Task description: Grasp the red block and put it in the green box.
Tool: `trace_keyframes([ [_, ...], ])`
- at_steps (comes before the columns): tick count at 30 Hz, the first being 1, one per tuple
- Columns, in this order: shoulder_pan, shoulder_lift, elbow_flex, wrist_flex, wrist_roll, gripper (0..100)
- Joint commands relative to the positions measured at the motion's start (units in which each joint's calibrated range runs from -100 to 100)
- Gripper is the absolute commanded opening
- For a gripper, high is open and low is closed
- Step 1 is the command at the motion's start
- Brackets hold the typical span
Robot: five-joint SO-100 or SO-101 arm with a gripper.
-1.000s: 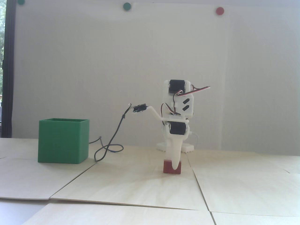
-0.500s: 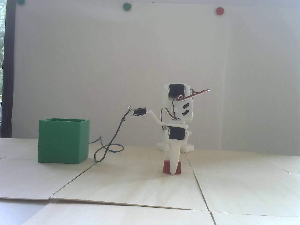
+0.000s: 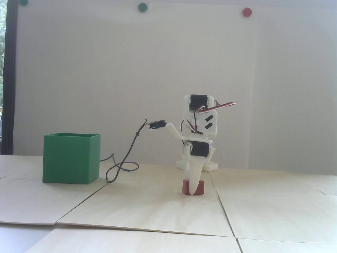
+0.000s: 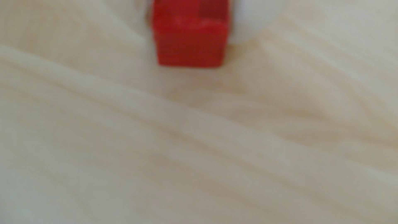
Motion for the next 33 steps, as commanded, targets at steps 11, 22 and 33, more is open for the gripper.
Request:
trace_keyframes([
  [11, 14.68, -31.87, -6.26, -0.15, 5.89, 2],
  [22, 26.50, -44.35, 3.06, -4.20, 9.17, 2],
  [33, 32.37, -49.09, 36.25, -24.69, 12.40, 2],
])
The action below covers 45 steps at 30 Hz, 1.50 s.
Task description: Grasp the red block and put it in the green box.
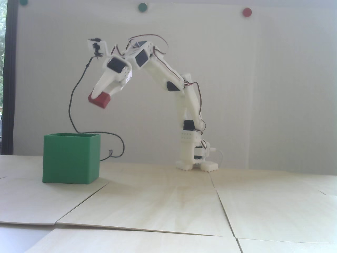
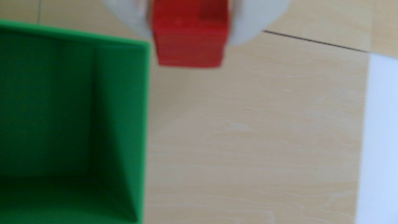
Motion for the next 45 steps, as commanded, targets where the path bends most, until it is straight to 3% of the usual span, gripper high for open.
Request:
trace_keyframes([
  [1, 1.58, -7.58, 6.07, -7.40, 1.10, 2],
  [7, 3.11, -7.42, 7.66, -12.21, 1.10, 2],
  [40, 8.18, 0.24, 7.22, -15.33, 2.24, 2],
  [45, 9.22, 0.24, 7.66, -15.33, 3.34, 17],
])
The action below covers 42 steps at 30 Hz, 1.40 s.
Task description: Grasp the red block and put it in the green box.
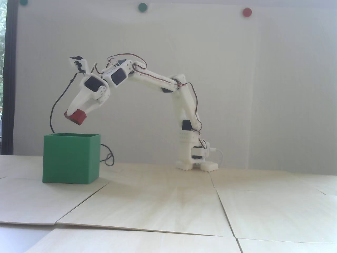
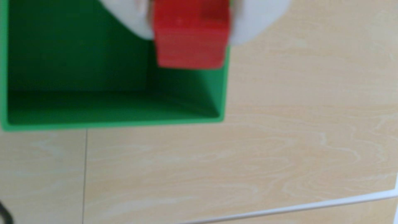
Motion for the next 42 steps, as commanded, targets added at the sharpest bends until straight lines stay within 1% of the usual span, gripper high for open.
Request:
trace_keyframes([
  [1, 1.35, -1.67, -0.84, -1.93, 0.67, 17],
  [10, 1.35, -1.67, -0.84, -1.93, 0.72, 17],
  [16, 0.31, -4.51, -1.28, -1.17, 0.35, 17],
  [19, -1.70, -10.28, -0.66, 1.36, 0.25, 17],
  [22, -3.79, -16.28, 1.38, 7.09, 0.04, 17],
  [24, -5.72, -21.09, 3.68, 10.63, -1.47, 15],
  [25, -7.25, -25.44, 6.52, 13.16, -2.77, 11],
  [27, -9.10, -30.09, 10.25, 15.18, -3.81, 7],
  [30, -11.91, -37.99, 19.66, 16.79, -4.75, 4],
  [31, -13.68, -44.62, 29.15, 16.20, -5.84, 3],
  [33, -15.21, -50.54, 38.29, 15.10, -6.41, 2],
  [34, -16.42, -56.15, 46.90, 13.50, -6.83, 2],
  [40, -20.04, -73.44, 72.36, 8.02, -7.25, 2],
  [42, -20.92, -79.36, 80.08, 6.41, -9.17, 2],
])
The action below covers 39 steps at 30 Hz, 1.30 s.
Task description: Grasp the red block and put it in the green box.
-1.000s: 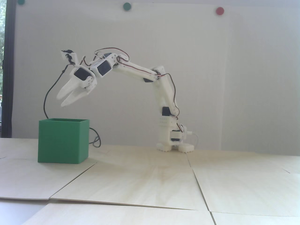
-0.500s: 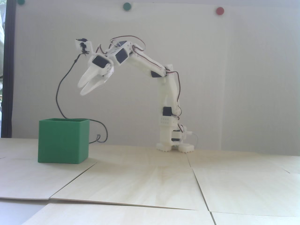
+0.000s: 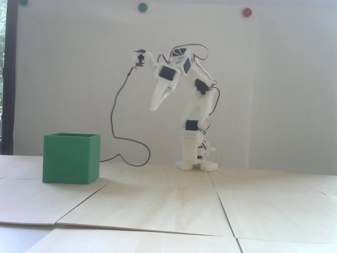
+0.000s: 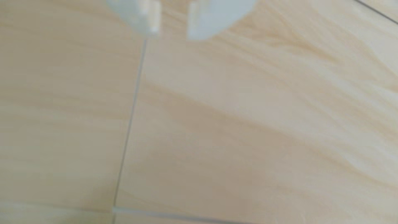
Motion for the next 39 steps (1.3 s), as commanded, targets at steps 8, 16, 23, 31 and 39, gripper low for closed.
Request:
trace_keyframes([
  [8, -7.76, -34.19, 39.84, -4.66, -9.32, 3],
  [16, -11.30, -44.85, 54.92, -4.49, -14.21, 3],
  [23, -11.30, -49.90, 61.66, -4.49, -13.85, 3],
  [31, -11.30, -54.01, 66.01, -4.32, -13.95, 3],
  [39, -15.24, -56.14, 66.72, -0.10, -6.25, 2],
])
